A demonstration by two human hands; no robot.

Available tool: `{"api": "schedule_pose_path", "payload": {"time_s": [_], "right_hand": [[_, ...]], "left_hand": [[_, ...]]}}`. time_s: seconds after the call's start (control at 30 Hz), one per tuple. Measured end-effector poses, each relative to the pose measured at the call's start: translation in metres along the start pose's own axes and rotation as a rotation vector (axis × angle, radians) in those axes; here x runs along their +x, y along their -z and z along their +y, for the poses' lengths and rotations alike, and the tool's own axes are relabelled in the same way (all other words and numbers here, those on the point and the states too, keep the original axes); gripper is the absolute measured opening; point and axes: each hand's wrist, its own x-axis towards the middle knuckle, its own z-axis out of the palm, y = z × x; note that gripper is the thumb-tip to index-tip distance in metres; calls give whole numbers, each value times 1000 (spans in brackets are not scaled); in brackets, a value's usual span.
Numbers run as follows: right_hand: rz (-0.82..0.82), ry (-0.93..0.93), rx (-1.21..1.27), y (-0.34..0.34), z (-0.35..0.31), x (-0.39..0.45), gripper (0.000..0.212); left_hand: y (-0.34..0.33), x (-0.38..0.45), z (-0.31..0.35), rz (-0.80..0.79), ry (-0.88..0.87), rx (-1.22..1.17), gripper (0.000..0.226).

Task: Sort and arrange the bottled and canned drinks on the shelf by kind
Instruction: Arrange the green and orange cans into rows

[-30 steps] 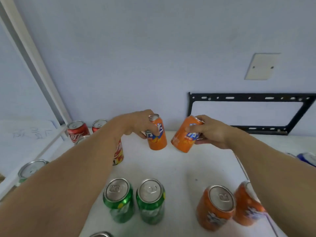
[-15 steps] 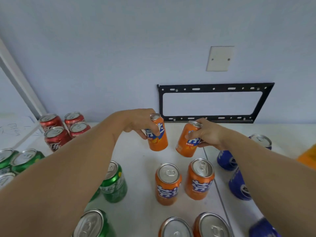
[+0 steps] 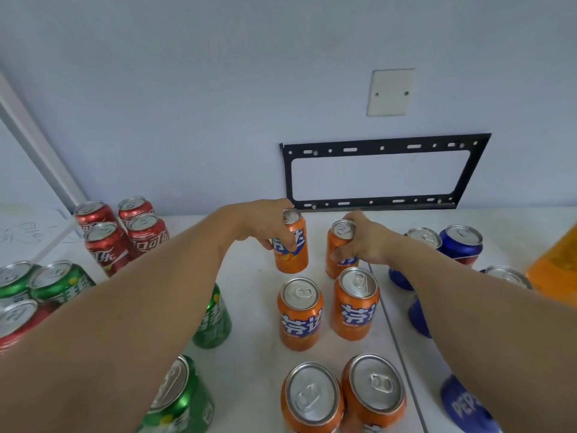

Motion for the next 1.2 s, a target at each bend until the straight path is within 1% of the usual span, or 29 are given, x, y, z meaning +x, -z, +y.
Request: {"api": "schedule_pose_path", "payload": {"time_s": [0.07, 0.13, 0.27, 0.5, 0.57, 0.63, 0.67, 0.7, 0.77, 0.87, 0.93, 1.0, 1.07, 1.2], "right_hand": [[25, 12, -11, -2, -5, -4, 88], [95, 39, -34, -2, -10, -8, 89], [219, 107, -187, 2, -21, -20, 80], [282, 78, -258, 2, -27, -41, 67], [292, 72, -285, 0, -28, -47, 63], [298, 84, -346, -2, -31, -54, 57], [302, 94, -382, -2, -33, -57, 53], [307, 105, -423, -3, -35, -61, 50], [324, 142, -537, -4, -42, -70, 43], [354, 232, -719, -9, -60, -84, 38], [370, 293, -824, -16, -73, -92, 37], [388, 354, -906, -27, -87, -103, 35], [388, 410, -961, -41, -101, -119, 34], [373, 506, -1006, -77, -128, -154, 33]], "left_hand": [[-2, -1, 0, 11, -10, 41, 70], [-5, -2, -1, 20, -26, 63, 70], [-13, -3, -2, 25, -62, 110, 71], [-31, 4, -1, 49, -119, 237, 80], [-31, 5, 2, 36, -112, 261, 90], [-29, 2, 5, 14, -98, 283, 107], [-26, 0, 6, 16, -96, 302, 110], [-23, -4, 6, 31, -101, 335, 107], [-14, -18, 5, 118, -136, 458, 87], [0, -54, 1, 328, -207, 756, 55], [5, -82, -5, 459, -259, 911, 41], [6, -113, -12, 545, -286, 993, 34], [4, -146, -19, 598, -282, 1076, 30], [-5, -211, -38, 694, -261, 1206, 29]]}}
